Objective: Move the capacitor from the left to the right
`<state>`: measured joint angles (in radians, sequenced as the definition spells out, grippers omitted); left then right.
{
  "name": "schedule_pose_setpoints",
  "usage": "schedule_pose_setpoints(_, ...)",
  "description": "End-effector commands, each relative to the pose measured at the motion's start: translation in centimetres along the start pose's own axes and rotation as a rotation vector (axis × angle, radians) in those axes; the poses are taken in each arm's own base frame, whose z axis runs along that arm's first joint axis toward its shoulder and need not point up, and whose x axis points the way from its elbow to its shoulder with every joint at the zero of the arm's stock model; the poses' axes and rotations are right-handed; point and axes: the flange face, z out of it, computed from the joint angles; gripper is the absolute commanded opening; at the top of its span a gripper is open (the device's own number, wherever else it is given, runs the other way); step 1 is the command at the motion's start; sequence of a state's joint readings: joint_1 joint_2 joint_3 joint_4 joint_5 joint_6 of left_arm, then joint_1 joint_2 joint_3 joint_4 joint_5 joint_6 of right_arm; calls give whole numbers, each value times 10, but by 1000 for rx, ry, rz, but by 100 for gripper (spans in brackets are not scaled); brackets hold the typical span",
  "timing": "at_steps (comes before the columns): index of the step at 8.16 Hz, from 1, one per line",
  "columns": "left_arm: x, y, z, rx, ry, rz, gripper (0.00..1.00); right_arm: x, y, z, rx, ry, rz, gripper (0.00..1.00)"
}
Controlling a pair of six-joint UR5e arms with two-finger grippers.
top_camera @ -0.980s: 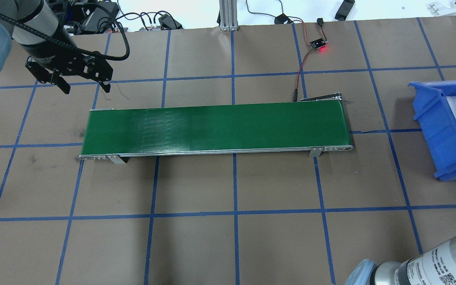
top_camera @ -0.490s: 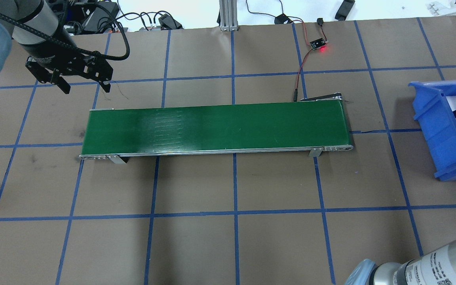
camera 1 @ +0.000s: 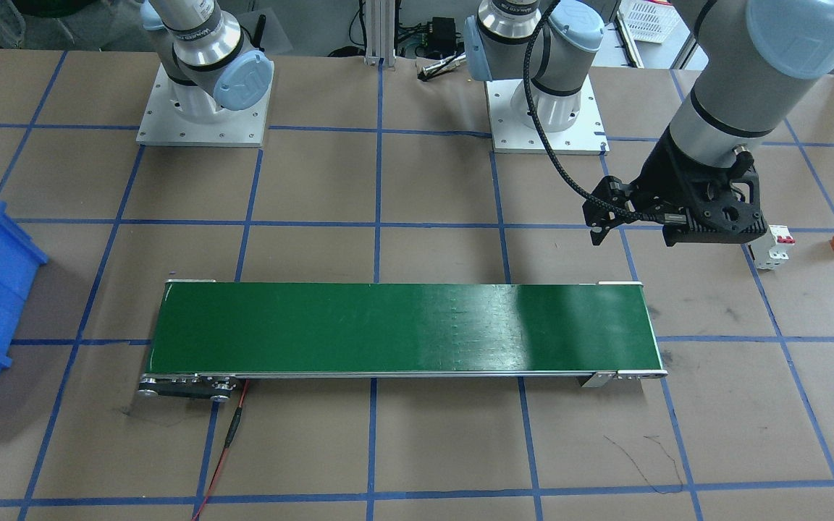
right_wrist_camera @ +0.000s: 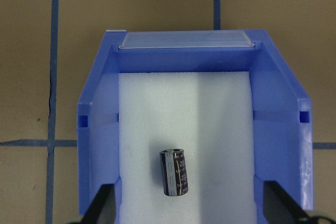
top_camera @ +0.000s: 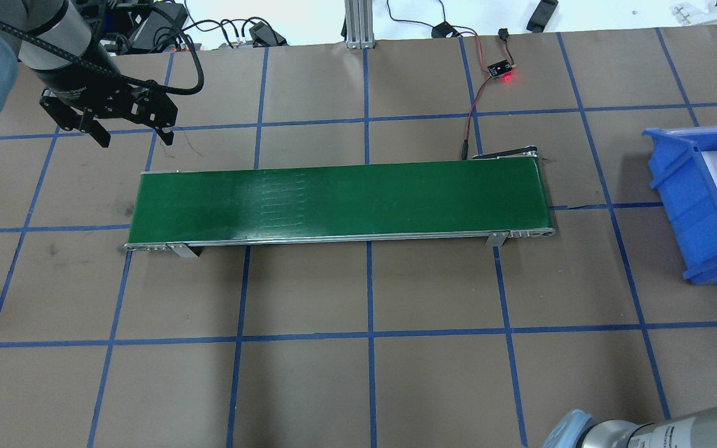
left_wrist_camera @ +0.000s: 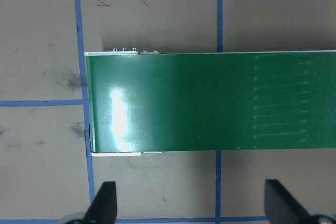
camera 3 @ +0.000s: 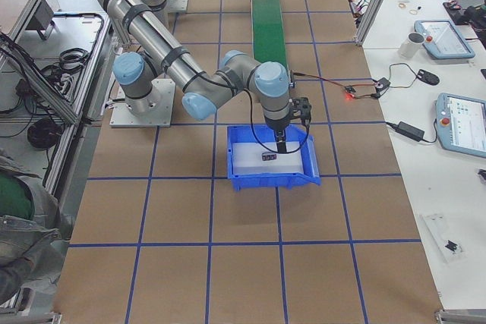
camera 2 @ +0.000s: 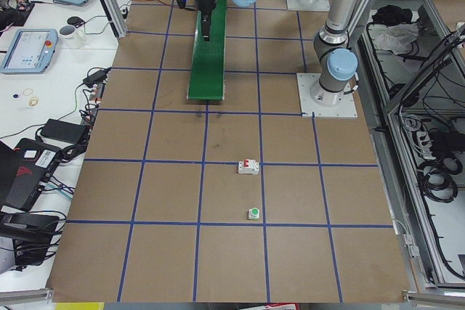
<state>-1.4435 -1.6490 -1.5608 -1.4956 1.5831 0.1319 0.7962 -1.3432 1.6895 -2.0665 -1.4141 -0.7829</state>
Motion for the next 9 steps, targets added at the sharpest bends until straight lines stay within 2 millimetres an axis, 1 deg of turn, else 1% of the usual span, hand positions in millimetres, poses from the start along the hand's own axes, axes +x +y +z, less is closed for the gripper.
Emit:
schedule_pose_setpoints(1, 0, 0, 0, 1, 0, 0, 100, -33, 10, -64, -33, 37, 37, 100)
schedule_pose_setpoints(2, 0, 0, 0, 1, 0, 0, 100, -63, 6, -83, -50, 60, 37, 100)
schedule_pose_setpoints(3, 0, 0, 0, -1, 0, 0, 100, -95, 0, -96, -55, 87, 43, 100)
schedule_pose_setpoints(4, 0, 0, 0, 1, 0, 0, 100, -128, -6, -100, -62, 73, 59, 100)
schedule_pose_setpoints(5, 0, 0, 0, 1, 0, 0, 100, -164, -16, -97, -69, 55, 78, 100)
schedule_pose_setpoints(7, 0, 0, 0, 1, 0, 0, 100, -257, -27, -102, -67, 29, 85, 100)
schedule_pose_setpoints(8, 0, 0, 0, 1, 0, 0, 100, -304, -27, -109, -52, 14, 68, 100)
schedule_pose_setpoints(9, 0, 0, -1, 2, 0, 0, 100, -340, -25, -109, -55, 9, 69, 100)
